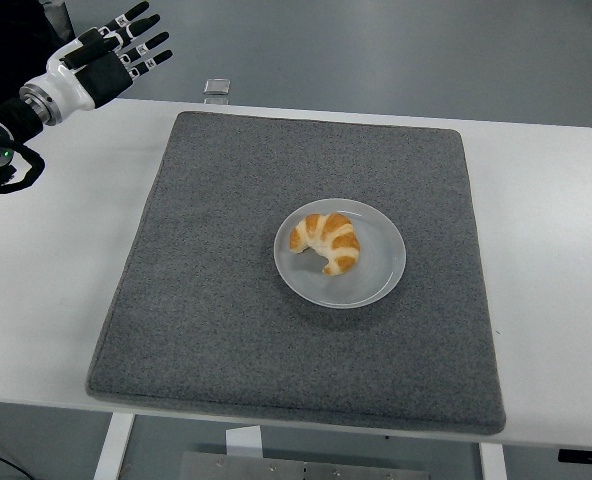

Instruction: Place the bread on the plate

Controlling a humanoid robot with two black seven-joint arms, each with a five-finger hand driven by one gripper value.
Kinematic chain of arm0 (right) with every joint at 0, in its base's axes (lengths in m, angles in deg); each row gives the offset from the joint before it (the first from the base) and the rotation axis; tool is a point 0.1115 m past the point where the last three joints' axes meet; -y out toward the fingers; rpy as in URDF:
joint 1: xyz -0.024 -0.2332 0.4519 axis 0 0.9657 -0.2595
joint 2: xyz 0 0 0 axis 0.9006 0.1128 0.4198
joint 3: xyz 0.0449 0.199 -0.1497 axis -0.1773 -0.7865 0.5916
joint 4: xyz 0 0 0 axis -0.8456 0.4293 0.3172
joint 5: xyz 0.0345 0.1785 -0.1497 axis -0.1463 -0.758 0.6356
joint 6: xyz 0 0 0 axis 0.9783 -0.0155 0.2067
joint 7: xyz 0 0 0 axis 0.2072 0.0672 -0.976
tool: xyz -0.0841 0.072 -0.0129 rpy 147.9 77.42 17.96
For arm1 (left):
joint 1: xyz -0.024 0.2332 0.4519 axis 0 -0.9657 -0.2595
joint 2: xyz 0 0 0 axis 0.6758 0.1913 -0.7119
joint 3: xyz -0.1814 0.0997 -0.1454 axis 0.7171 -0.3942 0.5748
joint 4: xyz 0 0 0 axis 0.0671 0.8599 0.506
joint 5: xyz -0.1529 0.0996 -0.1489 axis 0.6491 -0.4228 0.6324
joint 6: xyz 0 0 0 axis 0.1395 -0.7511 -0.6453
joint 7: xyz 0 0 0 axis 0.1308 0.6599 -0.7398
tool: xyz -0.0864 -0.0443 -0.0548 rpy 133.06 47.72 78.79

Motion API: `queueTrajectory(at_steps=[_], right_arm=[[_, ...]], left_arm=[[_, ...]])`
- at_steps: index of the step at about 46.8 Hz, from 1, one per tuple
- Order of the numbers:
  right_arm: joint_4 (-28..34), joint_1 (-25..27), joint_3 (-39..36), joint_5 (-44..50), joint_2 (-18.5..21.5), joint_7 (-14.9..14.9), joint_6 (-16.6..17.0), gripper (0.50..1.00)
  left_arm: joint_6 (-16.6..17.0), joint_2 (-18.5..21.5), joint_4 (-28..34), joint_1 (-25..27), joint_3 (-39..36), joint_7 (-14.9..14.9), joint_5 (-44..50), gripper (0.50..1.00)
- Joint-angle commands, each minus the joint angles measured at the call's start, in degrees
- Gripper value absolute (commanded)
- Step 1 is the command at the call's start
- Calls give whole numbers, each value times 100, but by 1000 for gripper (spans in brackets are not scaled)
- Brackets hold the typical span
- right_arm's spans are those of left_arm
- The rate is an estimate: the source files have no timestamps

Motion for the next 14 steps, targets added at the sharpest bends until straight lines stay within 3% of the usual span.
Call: queueTrajectory(at_steps=[1,14], right_arm=[[-18,0,0,-8,0,9,-10,952],[-98,9,0,-17,0,18,-19,952]], left_arm=[[0,-111,10,-90,187,36,-2,999],[-9,-147,1,-205,408,106,-73,999]])
